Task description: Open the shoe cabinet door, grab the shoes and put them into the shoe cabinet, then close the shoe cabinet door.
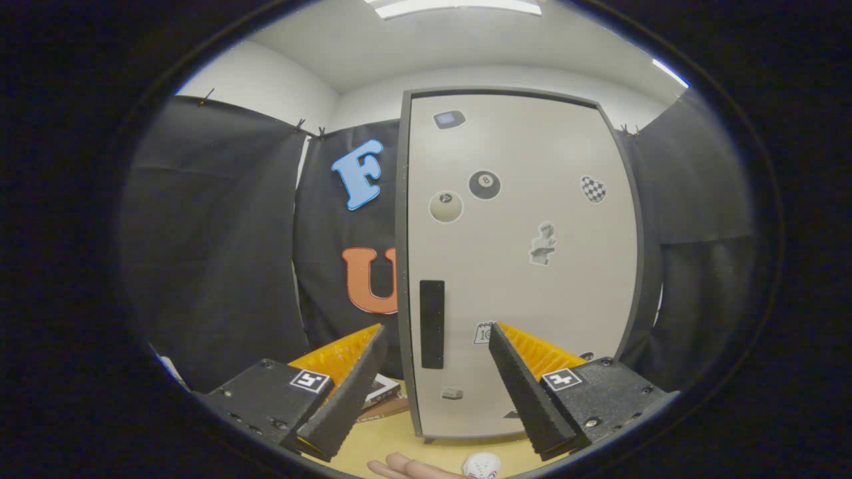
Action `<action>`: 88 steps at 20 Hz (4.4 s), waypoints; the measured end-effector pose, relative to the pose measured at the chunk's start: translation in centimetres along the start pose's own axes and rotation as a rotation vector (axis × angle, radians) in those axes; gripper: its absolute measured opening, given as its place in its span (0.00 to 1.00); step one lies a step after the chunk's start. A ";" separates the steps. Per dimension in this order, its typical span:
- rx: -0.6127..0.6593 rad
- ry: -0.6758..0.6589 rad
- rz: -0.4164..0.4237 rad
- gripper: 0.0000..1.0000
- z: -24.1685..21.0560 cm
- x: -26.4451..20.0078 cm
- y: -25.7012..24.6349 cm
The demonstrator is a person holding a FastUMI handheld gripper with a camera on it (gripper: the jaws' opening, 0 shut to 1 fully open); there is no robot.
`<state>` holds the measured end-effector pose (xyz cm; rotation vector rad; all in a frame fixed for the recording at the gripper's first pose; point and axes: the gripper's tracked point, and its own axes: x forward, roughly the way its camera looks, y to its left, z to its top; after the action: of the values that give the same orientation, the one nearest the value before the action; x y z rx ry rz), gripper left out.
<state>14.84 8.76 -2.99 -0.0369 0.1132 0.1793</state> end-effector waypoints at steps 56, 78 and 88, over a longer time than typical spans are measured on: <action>-0.032 0.186 0.217 0.26 -2.6 -11.2 -9.6; 0.045 0.044 -0.036 0.10 -1.4 -16.0 -26.6; 0.132 0.031 -0.078 0.16 0.0 -18.5 -29.3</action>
<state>2.06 -23.26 -0.09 0.0873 0.1537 0.0927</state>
